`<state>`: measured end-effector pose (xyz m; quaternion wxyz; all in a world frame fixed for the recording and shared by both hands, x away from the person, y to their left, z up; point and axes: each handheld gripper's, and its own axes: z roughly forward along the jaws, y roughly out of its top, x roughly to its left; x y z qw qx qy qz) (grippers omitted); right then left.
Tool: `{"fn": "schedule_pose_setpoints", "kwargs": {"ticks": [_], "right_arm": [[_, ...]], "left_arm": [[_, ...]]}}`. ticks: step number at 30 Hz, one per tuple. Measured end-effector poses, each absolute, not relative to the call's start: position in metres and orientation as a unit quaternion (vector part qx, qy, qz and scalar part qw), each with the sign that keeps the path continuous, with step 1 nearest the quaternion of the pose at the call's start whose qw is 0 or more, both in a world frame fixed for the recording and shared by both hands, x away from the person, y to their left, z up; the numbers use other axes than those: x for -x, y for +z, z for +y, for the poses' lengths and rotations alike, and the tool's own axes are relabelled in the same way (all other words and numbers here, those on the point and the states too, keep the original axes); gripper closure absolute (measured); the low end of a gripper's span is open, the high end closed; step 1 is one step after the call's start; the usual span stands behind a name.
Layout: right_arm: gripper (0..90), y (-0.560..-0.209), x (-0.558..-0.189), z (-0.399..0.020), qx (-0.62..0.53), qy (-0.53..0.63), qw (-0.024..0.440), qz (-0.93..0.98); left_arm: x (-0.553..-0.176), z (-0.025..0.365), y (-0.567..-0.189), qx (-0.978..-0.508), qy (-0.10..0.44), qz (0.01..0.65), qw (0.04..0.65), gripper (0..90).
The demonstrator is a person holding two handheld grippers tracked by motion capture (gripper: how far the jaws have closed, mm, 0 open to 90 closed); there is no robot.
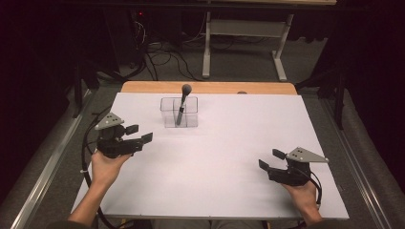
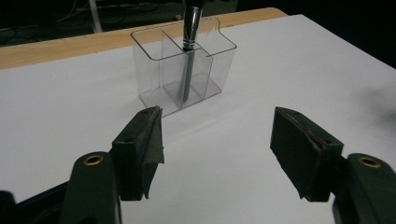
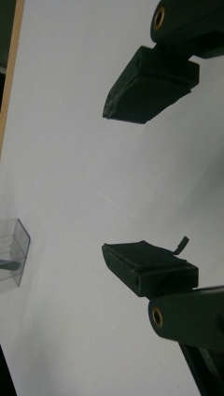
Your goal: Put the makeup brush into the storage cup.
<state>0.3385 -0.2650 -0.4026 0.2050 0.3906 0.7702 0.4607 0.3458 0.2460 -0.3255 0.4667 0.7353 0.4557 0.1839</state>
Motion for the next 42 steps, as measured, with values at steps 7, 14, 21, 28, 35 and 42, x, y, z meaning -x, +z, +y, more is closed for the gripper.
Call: {"fn": "schedule_pose_setpoints", "kwargs": {"ticks": [7, 14, 21, 28, 35, 42], "right_arm": [[31.4, -0.403, -0.339, -0.265, -0.390, 0.459, 0.205, 0.771], [31.4, -0.403, -0.339, -0.265, -0.388, 0.459, 0.205, 0.773], [31.4, -0.403, -0.339, -0.265, -0.388, 0.459, 0.205, 0.773], [31.4, -0.403, -0.339, -0.264, -0.388, 0.458, 0.204, 0.773], [31.4, -0.403, -0.339, -0.264, -0.388, 0.458, 0.204, 0.774], [31.4, -0.403, -0.339, -0.264, -0.388, 0.458, 0.204, 0.774]], "left_arm": [[-0.344, 0.247, -0.332, -0.736, 0.181, 0.458, 0.465, 34.2], [-0.342, 0.244, -0.337, -0.740, 0.175, 0.457, 0.462, 34.1], [-0.341, 0.244, -0.344, -0.738, 0.171, 0.461, 0.462, 34.0], [-0.339, 0.244, -0.353, -0.737, 0.167, 0.465, 0.462, 33.9], [-0.338, 0.245, -0.358, -0.734, 0.166, 0.468, 0.464, 33.6], [-0.338, 0.243, -0.362, -0.732, 0.168, 0.471, 0.463, 32.8]]}}
